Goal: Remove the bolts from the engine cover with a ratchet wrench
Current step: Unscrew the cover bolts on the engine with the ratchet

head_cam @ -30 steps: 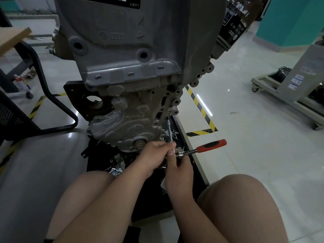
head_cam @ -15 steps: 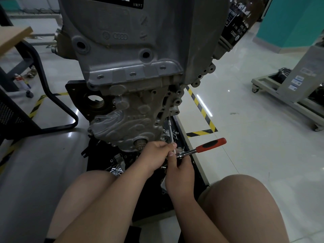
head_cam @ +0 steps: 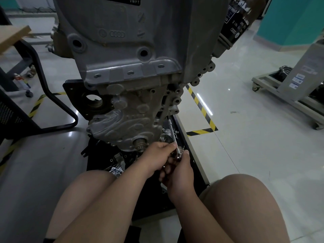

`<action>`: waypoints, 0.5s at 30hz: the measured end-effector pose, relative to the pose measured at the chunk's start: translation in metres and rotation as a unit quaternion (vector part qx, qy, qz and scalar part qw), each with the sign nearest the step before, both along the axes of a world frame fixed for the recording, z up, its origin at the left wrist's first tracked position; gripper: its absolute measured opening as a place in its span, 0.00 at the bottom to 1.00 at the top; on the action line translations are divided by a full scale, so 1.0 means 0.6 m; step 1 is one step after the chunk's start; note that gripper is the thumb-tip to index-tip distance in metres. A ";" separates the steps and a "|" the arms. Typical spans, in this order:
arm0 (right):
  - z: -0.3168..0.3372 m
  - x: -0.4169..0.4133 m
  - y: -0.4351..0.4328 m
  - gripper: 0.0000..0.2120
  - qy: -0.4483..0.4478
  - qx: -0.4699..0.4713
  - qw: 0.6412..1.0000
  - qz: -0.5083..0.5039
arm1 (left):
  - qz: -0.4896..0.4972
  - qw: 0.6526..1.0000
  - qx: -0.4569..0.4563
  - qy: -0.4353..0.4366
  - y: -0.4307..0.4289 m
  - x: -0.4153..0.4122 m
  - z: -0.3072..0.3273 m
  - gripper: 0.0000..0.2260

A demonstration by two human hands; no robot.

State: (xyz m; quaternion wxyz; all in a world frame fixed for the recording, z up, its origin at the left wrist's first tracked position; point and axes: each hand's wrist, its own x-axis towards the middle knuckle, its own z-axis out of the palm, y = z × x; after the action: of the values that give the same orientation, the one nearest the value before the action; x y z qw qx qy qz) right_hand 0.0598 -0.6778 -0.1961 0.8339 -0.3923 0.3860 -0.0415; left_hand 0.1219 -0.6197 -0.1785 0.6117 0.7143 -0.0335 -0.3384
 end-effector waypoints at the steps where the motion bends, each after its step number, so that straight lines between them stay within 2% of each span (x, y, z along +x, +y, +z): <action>1: -0.001 0.000 0.001 0.30 0.001 -0.009 1.000 0.009 | -0.002 1.000 0.001 -0.002 0.000 0.001 0.000 0.15; 4: 0.002 -0.002 0.003 0.28 -0.008 -0.005 1.000 0.019 | -0.001 1.000 0.002 -0.012 0.000 0.002 -0.002 0.14; 15: 0.017 -0.007 0.005 0.30 0.012 0.111 0.993 0.043 | 0.042 0.999 0.009 -0.018 -0.001 -0.001 -0.006 0.14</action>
State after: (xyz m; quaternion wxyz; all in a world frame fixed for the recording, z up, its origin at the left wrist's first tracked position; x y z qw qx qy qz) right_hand 0.0558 -0.6749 -0.1861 0.8686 -0.3141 0.3810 0.0417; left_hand 0.1214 -0.6204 -0.1821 0.6181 0.7266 -0.0112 -0.2997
